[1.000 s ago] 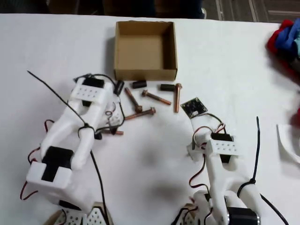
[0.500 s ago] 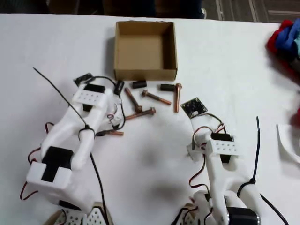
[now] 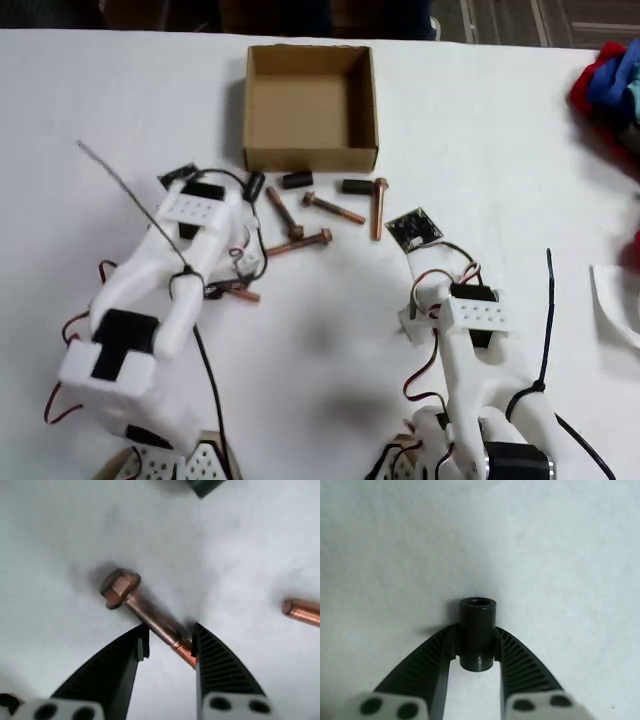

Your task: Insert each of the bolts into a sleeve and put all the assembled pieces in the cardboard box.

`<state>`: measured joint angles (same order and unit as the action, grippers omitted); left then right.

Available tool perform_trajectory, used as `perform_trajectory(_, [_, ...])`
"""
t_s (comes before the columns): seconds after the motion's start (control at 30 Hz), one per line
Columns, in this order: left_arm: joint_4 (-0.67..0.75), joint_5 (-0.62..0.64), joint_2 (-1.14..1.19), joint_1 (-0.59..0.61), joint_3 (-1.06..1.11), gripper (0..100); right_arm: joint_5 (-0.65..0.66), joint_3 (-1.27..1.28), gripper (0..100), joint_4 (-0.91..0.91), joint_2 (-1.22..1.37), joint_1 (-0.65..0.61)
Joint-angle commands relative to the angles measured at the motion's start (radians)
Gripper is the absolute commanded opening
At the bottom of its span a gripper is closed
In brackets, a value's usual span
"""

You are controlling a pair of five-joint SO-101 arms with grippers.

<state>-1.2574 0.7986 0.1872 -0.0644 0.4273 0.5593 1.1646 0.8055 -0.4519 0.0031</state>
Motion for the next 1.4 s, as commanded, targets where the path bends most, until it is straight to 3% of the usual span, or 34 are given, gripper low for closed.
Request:
perform_trajectory(0.0, [-0.018,0.000,0.084,0.020,-0.039,16,-0.006,0.000,2.1,-0.019,0.005,0.012])
perform_trajectory(0.2, [-0.074,0.000,0.302,0.028,-0.208,16,-0.006,0.000,2.1,-0.019,0.005,0.012])
perform_trajectory(0.47, [-0.496,-0.034,0.474,0.014,-0.641,12,-0.006,0.000,2.1,-0.019,0.005,0.012])
perform_trajectory(0.57, [-0.526,-0.235,0.528,0.003,-0.710,3,-0.006,0.000,2.1,-0.019,0.005,0.012])
perform_trajectory(0.63, [-0.526,-0.417,0.543,-0.006,-0.711,3,-0.006,0.000,2.1,-0.019,0.005,0.012])
perform_trajectory(0.8, [-0.526,-1.016,0.543,-0.021,-0.711,2,-0.006,0.000,2.1,-0.019,0.004,0.012])
perform_trajectory(0.87, [-0.528,-1.200,0.542,-0.021,-0.711,2,-0.006,0.000,2.1,-0.019,0.004,0.012])
perform_trajectory(0.93, [-0.528,-1.195,0.540,-0.018,-0.711,2,-0.006,0.000,2.1,-0.019,0.004,0.012])
perform_trajectory(1.07, [-0.526,-1.034,0.539,-0.020,-0.720,2,-0.006,0.000,2.1,-0.019,0.004,0.012])
perform_trajectory(1.37, [-0.526,-1.008,0.422,-0.057,-0.803,3,-0.006,0.000,2.1,-0.019,0.005,0.012])
